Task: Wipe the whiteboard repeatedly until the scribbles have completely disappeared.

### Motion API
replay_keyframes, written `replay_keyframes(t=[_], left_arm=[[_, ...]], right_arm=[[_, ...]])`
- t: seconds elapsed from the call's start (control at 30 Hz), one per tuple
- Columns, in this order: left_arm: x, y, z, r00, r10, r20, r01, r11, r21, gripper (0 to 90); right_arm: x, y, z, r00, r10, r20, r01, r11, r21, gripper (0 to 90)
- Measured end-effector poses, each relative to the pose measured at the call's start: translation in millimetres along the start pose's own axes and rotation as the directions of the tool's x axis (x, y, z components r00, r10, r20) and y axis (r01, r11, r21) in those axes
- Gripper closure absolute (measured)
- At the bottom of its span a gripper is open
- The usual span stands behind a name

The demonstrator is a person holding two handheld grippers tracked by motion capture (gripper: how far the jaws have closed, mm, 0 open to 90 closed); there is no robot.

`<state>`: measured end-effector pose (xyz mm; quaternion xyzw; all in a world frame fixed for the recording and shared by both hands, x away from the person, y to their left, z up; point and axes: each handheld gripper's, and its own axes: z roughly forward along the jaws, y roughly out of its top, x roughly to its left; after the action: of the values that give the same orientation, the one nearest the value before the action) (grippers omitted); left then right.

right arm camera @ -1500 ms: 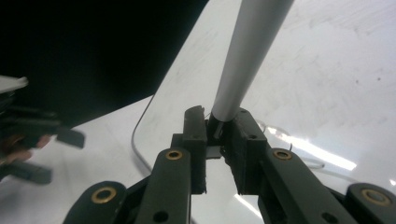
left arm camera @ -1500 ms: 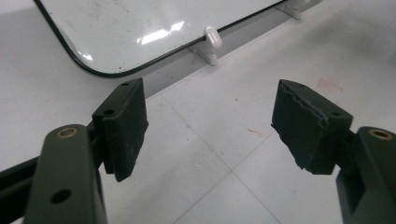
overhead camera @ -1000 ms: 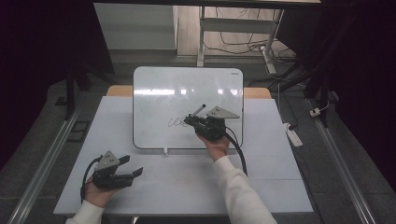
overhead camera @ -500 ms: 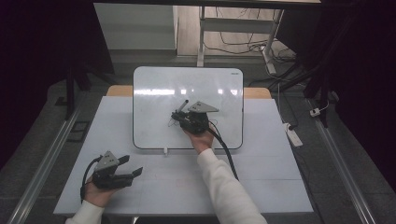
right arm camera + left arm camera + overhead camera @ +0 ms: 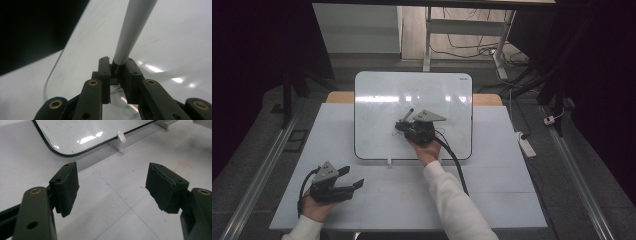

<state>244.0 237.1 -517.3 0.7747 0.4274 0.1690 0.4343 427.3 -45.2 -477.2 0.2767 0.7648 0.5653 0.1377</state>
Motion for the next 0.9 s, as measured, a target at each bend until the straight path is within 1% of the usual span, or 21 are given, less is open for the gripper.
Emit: replay_keyframes(t=[0.07, 0.1, 0.13, 0.17, 0.23, 0.3, 0.33, 0.4, 0.43, 0.47, 0.5, 0.6, 0.63, 0.67, 0.7, 0.73, 0.77, 0.8, 0.83, 0.87, 0.9], left_arm=[[0.6, 0.0, 0.0, 1.0000, -0.001, -0.001, 0.001, 1.0000, 0.002, 27.3], [0.4, -0.2, -0.4, 1.0000, -0.001, -0.003, 0.001, 1.0000, 0.000, 27.2], [0.0, -0.4, -1.0, 1.0000, -0.001, -0.003, 0.001, 1.0000, -0.002, 27.2], [-0.3, -0.6, -1.6, 1.0000, 0.001, -0.003, -0.001, 1.0000, -0.003, 27.2], [-0.6, -0.7, -2.4, 1.0000, 0.002, -0.006, -0.002, 1.0000, -0.004, 27.3], [0.1, -0.5, -2.1, 1.0000, 0.000, -0.005, 0.000, 1.0000, -0.005, 27.3], [0.4, -0.3, -1.7, 1.0000, -0.003, -0.005, 0.003, 1.0000, -0.005, 27.3], [0.9, -0.2, -1.4, 1.0000, -0.006, -0.004, 0.006, 1.0000, -0.005, 27.3], [0.9, -0.3, -1.5, 1.0000, -0.005, -0.005, 0.005, 1.0000, -0.004, 27.3], [0.6, -0.6, -1.9, 1.0000, -0.005, -0.007, 0.005, 1.0000, -0.005, 27.3], [0.2, -0.8, -2.3, 1.0000, -0.004, -0.007, 0.004, 1.0000, -0.006, 27.3], [-0.4, -0.4, -2.9, 1.0000, -0.002, -0.009, 0.001, 1.0000, -0.009, 27.3], [-0.2, -0.1, -2.6, 1.0000, -0.002, -0.008, 0.002, 1.0000, -0.010, 27.3], [0.3, 0.1, -2.3, 1.0000, -0.004, -0.008, 0.004, 1.0000, -0.009, 27.3], [0.9, 0.2, -2.0, 0.9999, -0.006, -0.008, 0.006, 1.0000, -0.007, 27.3], [1.1, 0.2, -1.8, 0.9999, -0.006, -0.009, 0.006, 1.0000, -0.007, 27.3], [1.4, 0.0, -2.0, 0.9999, -0.006, -0.010, 0.006, 1.0000, -0.007, 27.3], [1.3, -0.2, -2.3, 0.9999, -0.008, -0.009, 0.008, 0.9999, -0.008, 27.3], [1.1, -0.5, -2.9, 0.9999, -0.008, -0.010, 0.008, 0.9999, -0.011, 27.3], [0.8, -0.7, -3.5, 0.9999, -0.008, -0.010, 0.008, 0.9999, -0.012, 27.3], [0.7, -0.8, -3.9, 0.9999, -0.006, -0.012, 0.006, 0.9999, -0.013, 27.3]], right_arm=[[11.6, -8.8, 6.2, 0.9987, -0.027, -0.043, 0.029, 0.999, 0.028, 77.6], [13.9, -10.1, 6.5, 0.9981, -0.043, -0.044, 0.044, 0.999, 0.029, 77.6], [12.0, -9.1, 5.7, 0.9981, -0.042, -0.046, 0.044, 0.999, 0.031, 77.6], [7.8, -7.3, 3.7, 0.9988, -0.032, -0.037, 0.033, 0.999, 0.023, 77.6], [-1.0, -2.3, -3.0, 0.9998, 0.001, 0.018, -0.001, 1.000, -0.015, 77.6], [-2.1, -1.1, -5.3, 0.9993, 0.015, 0.033, -0.014, 0.999, -0.030, 77.7], [1.3, -3.1, -4.1, 0.9996, 0.011, 0.027, -0.010, 1.000, -0.020, 77.6], [12.1, -12.3, 2.6, 0.9994, -0.021, -0.027, 0.021, 1.000, 0.021, 77.7], [16.4, -15.7, 3.8, 0.9985, -0.039, -0.040, 0.040, 0.999, 0.031, 77.6], [16.4, -16.0, 2.6, 0.9982, -0.048, -0.037, 0.049, 0.998, 0.033, 77.6], [12.3, -14.5, 0.3, 0.9987, -0.038, -0.034, 0.039, 0.999, 0.030, 77.6], [-2.7, -6.6, -12.2, 0.9986, 0.007, 0.052, -0.006, 1.000, -0.026, 77.7], [-4.2, -6.0, -13.7, 0.9980, 0.026, 0.057, -0.024, 0.999, -0.037, 77.7], [-1.9, -7.5, -13.1, 0.9980, 0.029, 0.055, -0.027, 0.999, -0.038, 77.7], [2.8, -10.6, -9.8, 0.9993, 0.014, 0.036, -0.013, 1.000, -0.021, 77.7], [10.0, -15.9, -5.1, 0.9999, -0.012, 0.003, 0.012, 1.000, 0.004, 77.7], [13.2, -18.4, -3.4, 0.9996, -0.025, -0.009, 0.025, 1.000, 0.011, 77.6], [13.5, -19.1, -4.0, 0.9994, -0.034, -0.012, 0.034, 0.999, 0.016, 77.7], [10.4, -17.8, -5.3, 0.9995, -0.027, -0.018, 0.027, 0.999, 0.018, 77.6], [-0.7, -11.9, -13.2, 0.9995, -0.007, 0.031, 0.007, 1.000, -0.013, 77.7], [-0.7, -11.9, -13.2, 0.9995, -0.007, 0.031, 0.007, 1.000, -0.013, 77.7]])
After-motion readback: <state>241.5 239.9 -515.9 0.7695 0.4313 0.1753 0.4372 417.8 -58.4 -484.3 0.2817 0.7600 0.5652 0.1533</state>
